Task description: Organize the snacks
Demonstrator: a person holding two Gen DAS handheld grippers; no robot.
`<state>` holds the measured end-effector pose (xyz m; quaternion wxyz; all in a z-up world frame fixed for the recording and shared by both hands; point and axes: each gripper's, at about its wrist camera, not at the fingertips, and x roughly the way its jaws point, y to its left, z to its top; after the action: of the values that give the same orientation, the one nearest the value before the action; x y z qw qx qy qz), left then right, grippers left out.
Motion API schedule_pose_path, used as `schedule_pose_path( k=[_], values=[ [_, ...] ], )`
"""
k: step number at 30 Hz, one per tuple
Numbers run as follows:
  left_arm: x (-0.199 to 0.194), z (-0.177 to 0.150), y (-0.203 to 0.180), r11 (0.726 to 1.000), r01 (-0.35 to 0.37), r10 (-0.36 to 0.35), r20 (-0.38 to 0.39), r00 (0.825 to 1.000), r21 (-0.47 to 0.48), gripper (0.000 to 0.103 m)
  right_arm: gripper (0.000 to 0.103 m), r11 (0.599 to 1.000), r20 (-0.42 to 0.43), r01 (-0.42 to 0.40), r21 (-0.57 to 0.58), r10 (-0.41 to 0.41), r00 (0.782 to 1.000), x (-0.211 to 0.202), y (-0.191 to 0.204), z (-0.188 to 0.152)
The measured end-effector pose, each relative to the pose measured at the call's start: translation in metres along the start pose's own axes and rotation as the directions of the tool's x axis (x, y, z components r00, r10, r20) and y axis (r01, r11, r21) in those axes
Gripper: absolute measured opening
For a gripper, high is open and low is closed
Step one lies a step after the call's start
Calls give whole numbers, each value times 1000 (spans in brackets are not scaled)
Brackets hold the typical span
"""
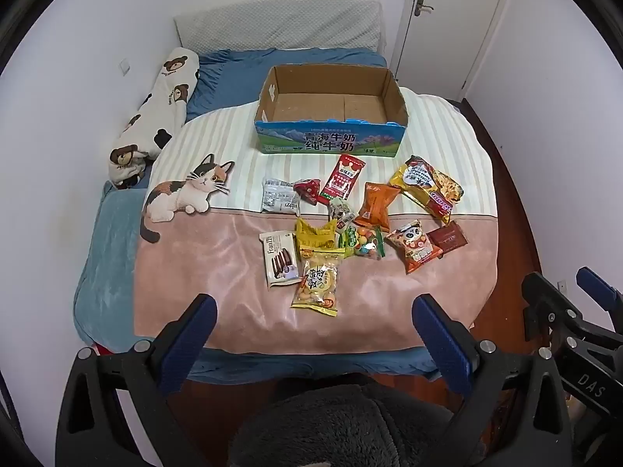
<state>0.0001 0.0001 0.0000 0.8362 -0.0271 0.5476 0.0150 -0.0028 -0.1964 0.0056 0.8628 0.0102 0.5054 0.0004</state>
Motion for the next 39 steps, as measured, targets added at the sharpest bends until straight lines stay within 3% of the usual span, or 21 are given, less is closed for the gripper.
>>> schedule_pose_path(
  k=[21,39],
  values=[
    [-10,4,3,999,-47,46,27,999,20,103,103,1000,14,8,-3,-8,1000,-5,3,2],
    [-7,3,4,999,-40,39,32,999,24,103,103,1000,20,13,4,-13,1000,-4,3,5]
  ],
)
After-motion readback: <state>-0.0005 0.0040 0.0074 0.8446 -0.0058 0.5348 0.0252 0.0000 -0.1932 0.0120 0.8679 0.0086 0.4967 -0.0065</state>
